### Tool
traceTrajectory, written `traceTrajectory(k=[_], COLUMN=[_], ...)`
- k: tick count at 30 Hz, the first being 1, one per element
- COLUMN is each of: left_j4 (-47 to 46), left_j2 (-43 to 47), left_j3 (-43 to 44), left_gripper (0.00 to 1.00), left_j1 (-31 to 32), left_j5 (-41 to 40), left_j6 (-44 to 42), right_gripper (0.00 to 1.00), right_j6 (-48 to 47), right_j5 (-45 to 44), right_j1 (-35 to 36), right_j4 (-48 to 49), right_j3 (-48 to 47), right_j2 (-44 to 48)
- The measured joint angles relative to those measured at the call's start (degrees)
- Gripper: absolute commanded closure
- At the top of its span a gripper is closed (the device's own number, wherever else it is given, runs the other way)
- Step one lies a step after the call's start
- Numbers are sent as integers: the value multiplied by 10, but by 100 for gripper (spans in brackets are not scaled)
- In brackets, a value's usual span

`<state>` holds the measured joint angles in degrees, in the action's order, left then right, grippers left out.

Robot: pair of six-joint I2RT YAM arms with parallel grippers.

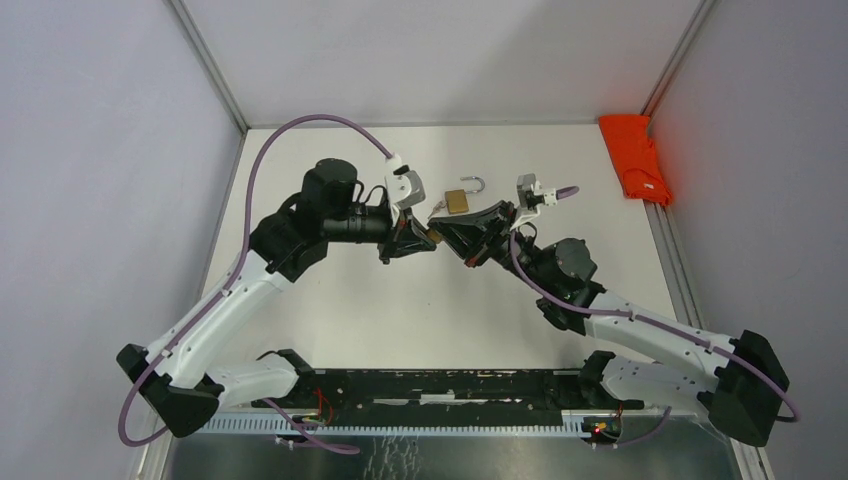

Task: Unlock with the key
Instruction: Unlock the lock.

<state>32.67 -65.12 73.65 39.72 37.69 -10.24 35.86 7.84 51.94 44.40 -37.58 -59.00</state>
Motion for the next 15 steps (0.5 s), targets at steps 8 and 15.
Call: traceTrajectory(k=[8, 15], left_j4=[2, -24], left_j2=[9, 10], left_j3=[0, -7], left_gripper=[98, 98], left_j1=[-6, -5], left_j5=[-1, -6], left_j6=[8, 9], right_gripper=[66, 34], right_j6=[22, -46], right_j5=[30, 37], right_j1=[-4, 5], right_j4=[45, -58], right_j3=[-11, -48], right_j2=[-32, 8])
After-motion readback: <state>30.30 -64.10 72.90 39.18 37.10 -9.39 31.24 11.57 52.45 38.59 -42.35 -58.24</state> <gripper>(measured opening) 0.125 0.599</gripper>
